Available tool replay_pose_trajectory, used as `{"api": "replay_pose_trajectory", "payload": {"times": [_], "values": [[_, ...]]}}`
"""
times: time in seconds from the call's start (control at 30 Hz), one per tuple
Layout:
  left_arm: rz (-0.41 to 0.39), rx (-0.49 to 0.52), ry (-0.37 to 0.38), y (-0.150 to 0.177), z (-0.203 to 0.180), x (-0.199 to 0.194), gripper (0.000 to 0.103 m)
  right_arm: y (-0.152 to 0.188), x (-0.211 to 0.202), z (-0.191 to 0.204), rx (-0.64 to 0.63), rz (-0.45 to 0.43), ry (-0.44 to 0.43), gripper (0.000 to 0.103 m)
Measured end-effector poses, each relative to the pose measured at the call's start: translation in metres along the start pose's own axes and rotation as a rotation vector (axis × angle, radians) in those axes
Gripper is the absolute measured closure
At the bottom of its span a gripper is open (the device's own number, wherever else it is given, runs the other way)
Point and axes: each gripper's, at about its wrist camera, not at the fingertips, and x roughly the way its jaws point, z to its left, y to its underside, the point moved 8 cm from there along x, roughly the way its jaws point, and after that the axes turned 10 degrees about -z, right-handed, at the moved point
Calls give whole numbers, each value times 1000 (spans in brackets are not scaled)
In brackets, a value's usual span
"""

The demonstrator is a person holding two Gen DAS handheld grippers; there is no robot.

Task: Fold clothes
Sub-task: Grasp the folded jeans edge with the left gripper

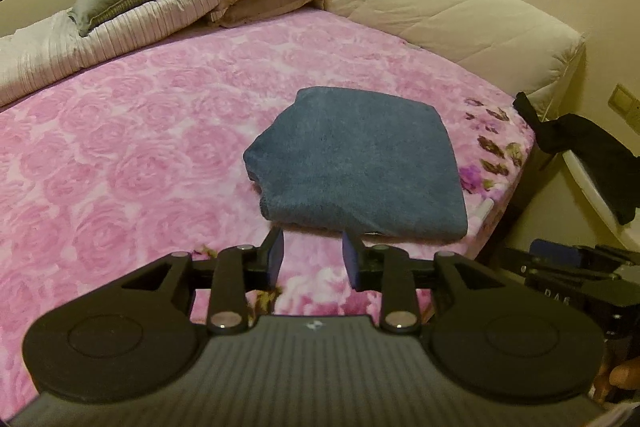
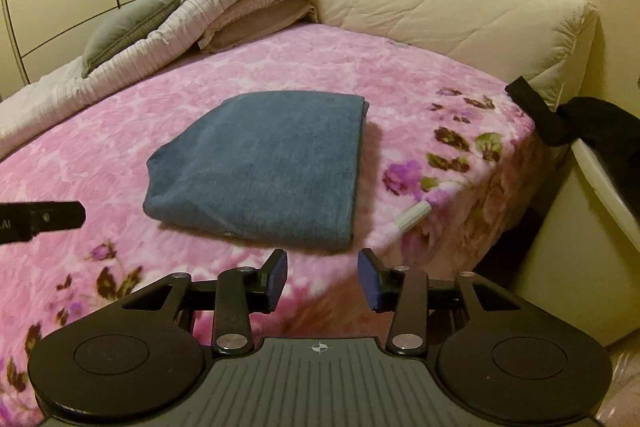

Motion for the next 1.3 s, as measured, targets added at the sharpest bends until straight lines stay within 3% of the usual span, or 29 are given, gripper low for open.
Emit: {"api": "replay_pose_trajectory", "payload": {"times": [0.2,0.43,0.97,1.13,1.27,1.3], "values": [[12,7,-13,9,-1,-6,72,21,-5,-2,-12,43,19,59],[33,12,-13,16,-1,0,70,21,-3,-4,-5,45,27,59],[114,-71,54,28,9,59,66,23,44,-19,32,100,10,58],[111,-209,127,16,34,93,65,22,68,-54,193,129,-53,58],[83,-258,173,-6,50,127,58,8,90,-93,431,115,-159,57],[78,-262,185,-13,55,138,57,2,98,-103,505,106,-198,53]]}}
